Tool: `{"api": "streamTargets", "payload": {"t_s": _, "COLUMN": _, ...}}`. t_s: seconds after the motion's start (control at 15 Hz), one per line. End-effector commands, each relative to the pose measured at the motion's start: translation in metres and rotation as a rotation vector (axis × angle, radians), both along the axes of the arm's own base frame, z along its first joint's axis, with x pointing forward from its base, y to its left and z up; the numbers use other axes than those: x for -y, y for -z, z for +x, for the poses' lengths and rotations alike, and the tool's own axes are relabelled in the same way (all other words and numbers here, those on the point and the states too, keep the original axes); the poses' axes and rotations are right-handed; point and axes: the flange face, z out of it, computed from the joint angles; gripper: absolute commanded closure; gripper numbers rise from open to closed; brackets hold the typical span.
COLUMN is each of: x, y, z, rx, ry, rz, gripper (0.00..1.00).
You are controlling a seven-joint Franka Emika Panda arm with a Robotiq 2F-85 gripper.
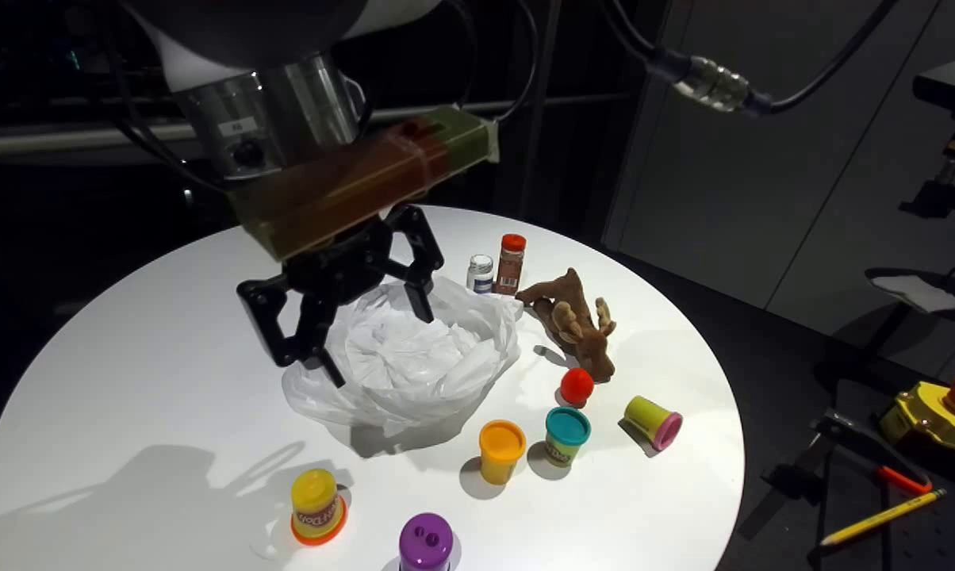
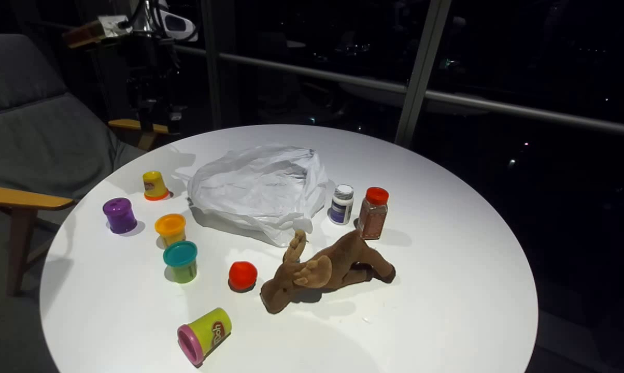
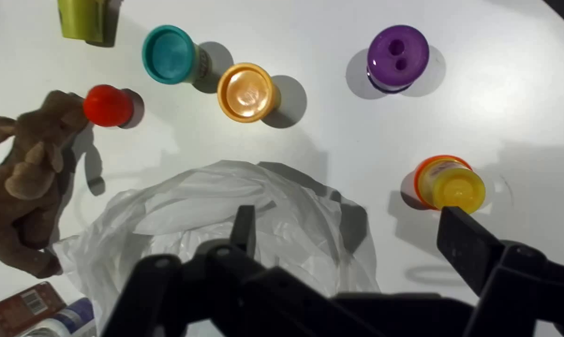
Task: Remove all the contents from the white plastic bag and put them on the table
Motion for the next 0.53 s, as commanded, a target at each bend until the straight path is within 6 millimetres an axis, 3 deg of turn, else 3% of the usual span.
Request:
{"api": "streamTargets", "payload": {"t_s": 0.0, "x": 0.026, "y": -0.023, "z": -0.021, "rx": -0.087, "ry": 0.047, "rz": -0.011, "gripper": 0.00}}
{"api": "streamTargets", "payload": {"t_s": 0.07, "x": 0.037, "y": -0.024, "z": -0.028, "rx": -0.116, "ry": 0.062, "rz": -0.016, "gripper": 0.00}}
{"api": "streamTargets", "payload": {"t_s": 0.13, "x": 0.083, "y": -0.034, "z": -0.024, "rx": -0.144, "ry": 0.078, "rz": -0.013, "gripper": 0.00}}
{"api": "streamTargets", "payload": {"t_s": 0.33, "x": 0.139, "y": -0.041, "z": -0.040, "rx": -0.204, "ry": 0.119, "rz": -0.033, "gripper": 0.00}}
{"api": "streamTargets", "payload": {"t_s": 0.47, "x": 0.186, "y": -0.047, "z": -0.050, "rx": -0.250, "ry": 0.133, "rz": -0.022, "gripper": 0.00}}
